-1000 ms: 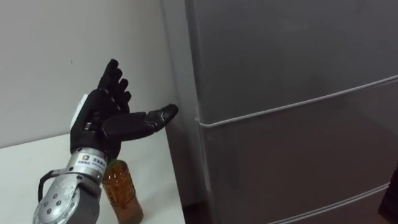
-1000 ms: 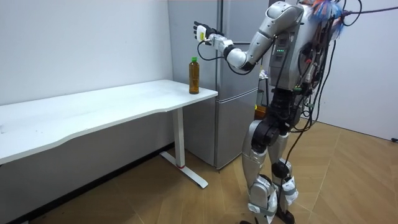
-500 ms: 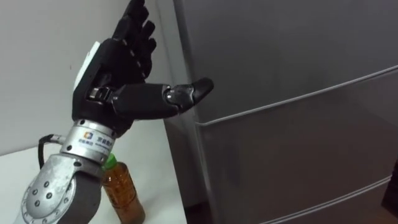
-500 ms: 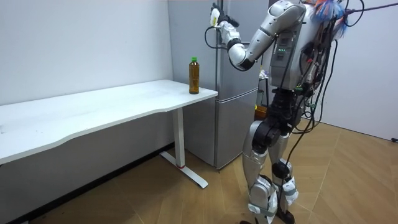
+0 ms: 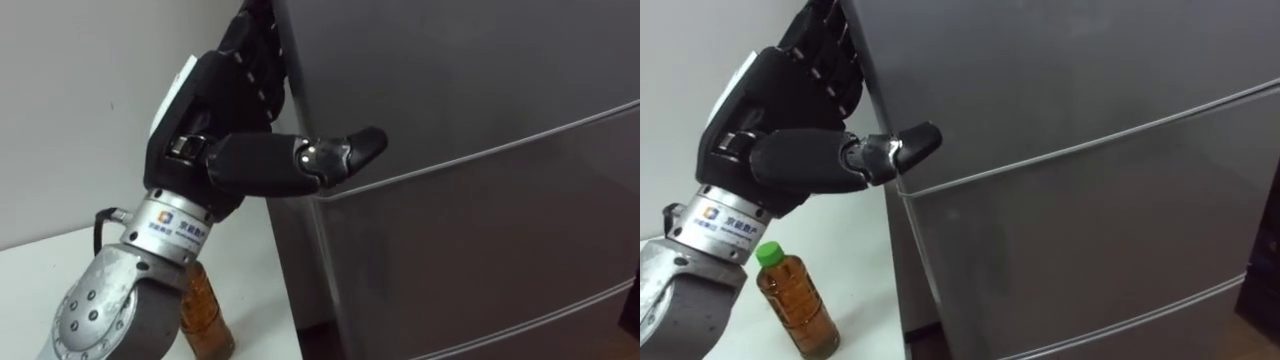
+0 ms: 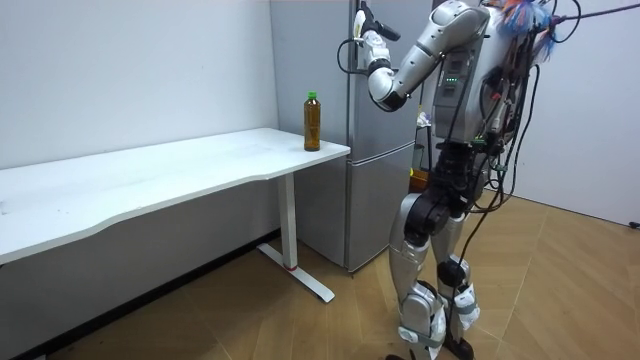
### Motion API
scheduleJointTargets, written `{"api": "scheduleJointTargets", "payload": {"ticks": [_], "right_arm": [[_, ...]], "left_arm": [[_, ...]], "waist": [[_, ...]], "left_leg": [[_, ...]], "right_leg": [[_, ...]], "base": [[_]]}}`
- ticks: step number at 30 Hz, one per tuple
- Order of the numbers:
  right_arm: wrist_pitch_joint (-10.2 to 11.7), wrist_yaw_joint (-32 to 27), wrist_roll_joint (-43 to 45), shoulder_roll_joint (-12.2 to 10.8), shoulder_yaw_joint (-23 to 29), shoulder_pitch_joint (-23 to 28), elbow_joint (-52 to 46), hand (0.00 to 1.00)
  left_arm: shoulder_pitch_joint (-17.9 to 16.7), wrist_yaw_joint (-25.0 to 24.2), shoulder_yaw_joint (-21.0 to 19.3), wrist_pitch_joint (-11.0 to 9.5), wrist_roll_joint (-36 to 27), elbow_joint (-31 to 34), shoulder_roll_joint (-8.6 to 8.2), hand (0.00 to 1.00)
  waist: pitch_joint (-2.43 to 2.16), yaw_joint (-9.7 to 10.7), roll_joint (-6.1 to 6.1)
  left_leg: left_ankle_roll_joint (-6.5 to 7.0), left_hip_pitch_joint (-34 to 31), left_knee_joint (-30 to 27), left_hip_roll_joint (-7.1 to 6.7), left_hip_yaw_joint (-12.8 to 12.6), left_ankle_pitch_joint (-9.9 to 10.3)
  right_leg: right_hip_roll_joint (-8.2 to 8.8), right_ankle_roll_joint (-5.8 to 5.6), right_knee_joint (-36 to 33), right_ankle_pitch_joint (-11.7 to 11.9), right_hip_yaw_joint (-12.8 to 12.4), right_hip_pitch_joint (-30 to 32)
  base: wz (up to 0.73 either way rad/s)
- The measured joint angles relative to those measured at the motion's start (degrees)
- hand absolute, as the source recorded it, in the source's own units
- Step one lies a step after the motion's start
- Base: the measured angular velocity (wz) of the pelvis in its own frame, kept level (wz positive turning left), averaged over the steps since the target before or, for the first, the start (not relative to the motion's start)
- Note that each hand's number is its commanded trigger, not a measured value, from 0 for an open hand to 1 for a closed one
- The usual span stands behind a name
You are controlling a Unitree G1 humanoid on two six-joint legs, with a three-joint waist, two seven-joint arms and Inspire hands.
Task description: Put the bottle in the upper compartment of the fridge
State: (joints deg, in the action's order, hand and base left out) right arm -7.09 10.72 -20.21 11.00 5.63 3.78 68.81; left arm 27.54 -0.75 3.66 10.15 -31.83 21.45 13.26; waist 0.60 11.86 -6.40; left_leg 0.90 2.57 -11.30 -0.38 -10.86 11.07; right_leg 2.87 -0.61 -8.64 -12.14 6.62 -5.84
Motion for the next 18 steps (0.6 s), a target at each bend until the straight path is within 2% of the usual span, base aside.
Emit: {"api": "scheduleJointTargets", "payload": {"ticks": [10,13,14,15,16,17,18], "right_arm": [[-0.01,0.00,0.43,0.05,-0.05,-0.44,-0.03,0.00],[0.08,-0.07,0.21,0.00,-1.39,-0.43,-0.02,0.00],[0.13,-0.08,0.19,0.00,-1.77,-0.45,-0.02,0.00],[0.17,-0.10,0.19,-0.04,-2.18,-0.48,-0.03,0.00],[0.17,-0.17,0.19,-0.16,-2.27,-0.44,-0.03,0.00],[0.17,-0.18,0.18,-0.19,-2.32,-0.40,-0.02,0.00],[0.26,-0.21,-0.07,-0.17,-2.70,-0.40,-0.01,0.00]], "left_arm": [[-0.31,-0.02,0.69,0.00,-1.42,-0.10,-0.06,0.00],[-0.91,-0.12,1.20,0.00,-1.75,-0.09,-1.24,0.00],[-1.04,-0.16,1.35,0.00,-1.74,-0.09,-1.29,0.31],[-1.20,-0.26,1.70,0.00,-1.73,-0.09,-1.29,0.41],[-1.45,-0.63,2.01,0.00,-1.73,-0.02,-1.31,0.55],[-1.67,-0.95,2.20,0.00,-1.72,0.03,-1.31,0.65],[-2.38,-1.18,2.52,0.00,-1.67,0.43,-1.32,0.69]], "waist": [[-0.22,0.01,0.28],[-0.37,0.00,0.78],[-0.42,0.00,0.92],[-0.55,-0.04,1.21],[-0.60,-0.12,1.47],[-0.60,-0.10,1.56],[-0.60,-0.01,1.62]], "left_leg": [[0.00,0.25,0.01,0.07,0.11,0.00],[0.00,0.37,0.01,0.09,0.17,0.00],[0.00,0.43,0.01,0.09,0.17,0.00],[0.00,0.49,-0.01,0.10,0.19,0.00],[0.00,0.55,-0.02,0.09,0.21,0.00],[0.00,0.61,-0.03,0.09,0.23,0.00],[0.01,0.61,-0.04,0.07,0.34,0.00]], "right_leg": [[0.00,0.03,-0.25,0.03,0.50,-0.20],[-0.01,0.03,-0.40,0.04,0.53,-0.27],[-0.01,0.03,-0.45,0.04,0.51,-0.30],[-0.02,0.04,-0.46,0.05,0.50,-0.39],[-0.02,0.02,-0.39,0.06,0.60,-0.53],[-0.01,0.01,-0.21,0.10,0.69,-0.64],[0.04,-0.01,0.00,0.11,0.93,-0.69]], "base": [[0.00],[0.00],[0.00],[0.00],[0.03],[0.07],[0.11]]}}
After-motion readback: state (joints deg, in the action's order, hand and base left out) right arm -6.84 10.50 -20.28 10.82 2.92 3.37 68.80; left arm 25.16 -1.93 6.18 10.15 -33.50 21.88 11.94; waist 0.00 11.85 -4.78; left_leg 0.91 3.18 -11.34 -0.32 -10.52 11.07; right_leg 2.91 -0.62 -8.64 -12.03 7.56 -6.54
